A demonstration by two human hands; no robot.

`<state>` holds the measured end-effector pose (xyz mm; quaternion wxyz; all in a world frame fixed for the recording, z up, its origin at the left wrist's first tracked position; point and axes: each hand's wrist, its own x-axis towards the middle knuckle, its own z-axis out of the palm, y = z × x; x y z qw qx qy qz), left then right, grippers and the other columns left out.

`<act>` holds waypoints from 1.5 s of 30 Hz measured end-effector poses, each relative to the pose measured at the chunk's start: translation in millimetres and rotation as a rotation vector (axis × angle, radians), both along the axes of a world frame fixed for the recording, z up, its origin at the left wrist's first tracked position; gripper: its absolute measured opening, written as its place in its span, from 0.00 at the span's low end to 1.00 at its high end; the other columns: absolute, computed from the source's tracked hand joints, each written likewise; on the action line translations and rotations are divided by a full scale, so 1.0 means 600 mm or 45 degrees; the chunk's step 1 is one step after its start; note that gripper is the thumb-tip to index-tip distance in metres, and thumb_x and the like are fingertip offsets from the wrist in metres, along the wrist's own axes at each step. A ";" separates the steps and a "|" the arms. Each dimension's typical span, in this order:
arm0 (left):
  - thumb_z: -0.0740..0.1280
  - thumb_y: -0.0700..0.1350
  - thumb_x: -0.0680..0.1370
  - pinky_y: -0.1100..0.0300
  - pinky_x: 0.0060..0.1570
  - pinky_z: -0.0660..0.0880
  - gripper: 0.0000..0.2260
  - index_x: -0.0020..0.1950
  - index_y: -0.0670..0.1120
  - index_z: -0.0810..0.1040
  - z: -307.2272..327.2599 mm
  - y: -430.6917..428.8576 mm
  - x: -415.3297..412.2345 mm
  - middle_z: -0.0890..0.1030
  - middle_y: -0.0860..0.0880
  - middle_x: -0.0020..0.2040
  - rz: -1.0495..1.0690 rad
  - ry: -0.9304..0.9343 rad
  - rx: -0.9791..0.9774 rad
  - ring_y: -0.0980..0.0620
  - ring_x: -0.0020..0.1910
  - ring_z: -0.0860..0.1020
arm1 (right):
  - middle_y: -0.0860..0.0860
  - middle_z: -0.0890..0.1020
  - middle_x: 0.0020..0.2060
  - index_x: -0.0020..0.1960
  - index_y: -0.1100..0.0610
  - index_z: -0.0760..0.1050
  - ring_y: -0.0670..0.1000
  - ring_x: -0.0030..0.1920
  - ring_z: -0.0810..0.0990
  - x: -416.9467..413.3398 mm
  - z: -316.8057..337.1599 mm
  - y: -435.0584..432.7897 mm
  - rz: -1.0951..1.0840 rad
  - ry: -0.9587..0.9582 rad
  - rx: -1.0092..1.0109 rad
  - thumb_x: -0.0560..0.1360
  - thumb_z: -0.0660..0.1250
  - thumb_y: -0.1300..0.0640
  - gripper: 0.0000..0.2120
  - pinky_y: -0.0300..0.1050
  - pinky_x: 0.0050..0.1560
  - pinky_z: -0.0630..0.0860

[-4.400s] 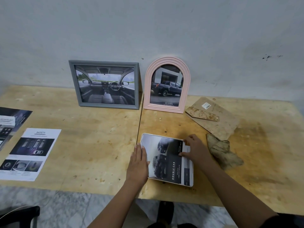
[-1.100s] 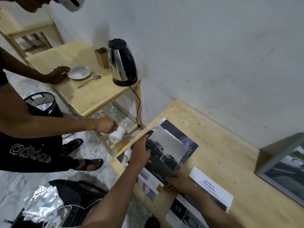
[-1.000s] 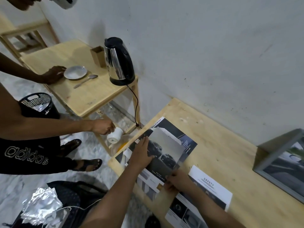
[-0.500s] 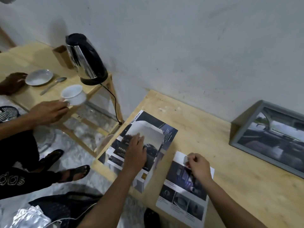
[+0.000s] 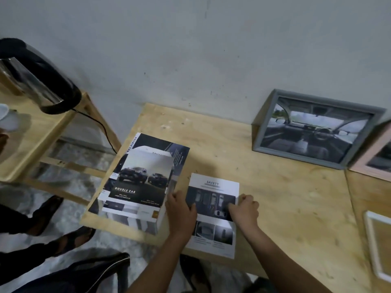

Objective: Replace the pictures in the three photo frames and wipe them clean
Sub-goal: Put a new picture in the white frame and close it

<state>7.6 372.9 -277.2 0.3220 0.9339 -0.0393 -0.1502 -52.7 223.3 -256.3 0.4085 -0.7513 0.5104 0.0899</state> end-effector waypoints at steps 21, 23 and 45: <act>0.59 0.40 0.80 0.53 0.45 0.76 0.06 0.50 0.44 0.76 0.073 -0.052 0.020 0.81 0.41 0.48 0.213 0.606 -0.603 0.45 0.44 0.79 | 0.51 0.81 0.43 0.51 0.55 0.75 0.50 0.42 0.81 -0.044 0.039 -0.068 0.012 -0.420 0.575 0.74 0.62 0.65 0.09 0.43 0.40 0.77; 0.58 0.40 0.80 0.54 0.41 0.74 0.07 0.49 0.43 0.75 0.090 -0.084 -0.001 0.80 0.40 0.46 0.244 0.611 -0.669 0.43 0.43 0.78 | 0.54 0.82 0.45 0.53 0.55 0.74 0.53 0.43 0.82 -0.066 0.056 -0.105 0.020 -0.450 0.649 0.75 0.62 0.64 0.08 0.45 0.41 0.79; 0.59 0.36 0.80 0.64 0.25 0.72 0.04 0.47 0.42 0.72 0.106 -0.571 -0.473 0.79 0.44 0.41 0.099 0.807 -0.922 0.50 0.34 0.77 | 0.56 0.83 0.44 0.48 0.57 0.77 0.56 0.44 0.81 -0.550 0.096 -0.615 -0.078 -0.478 0.277 0.73 0.66 0.60 0.04 0.51 0.44 0.76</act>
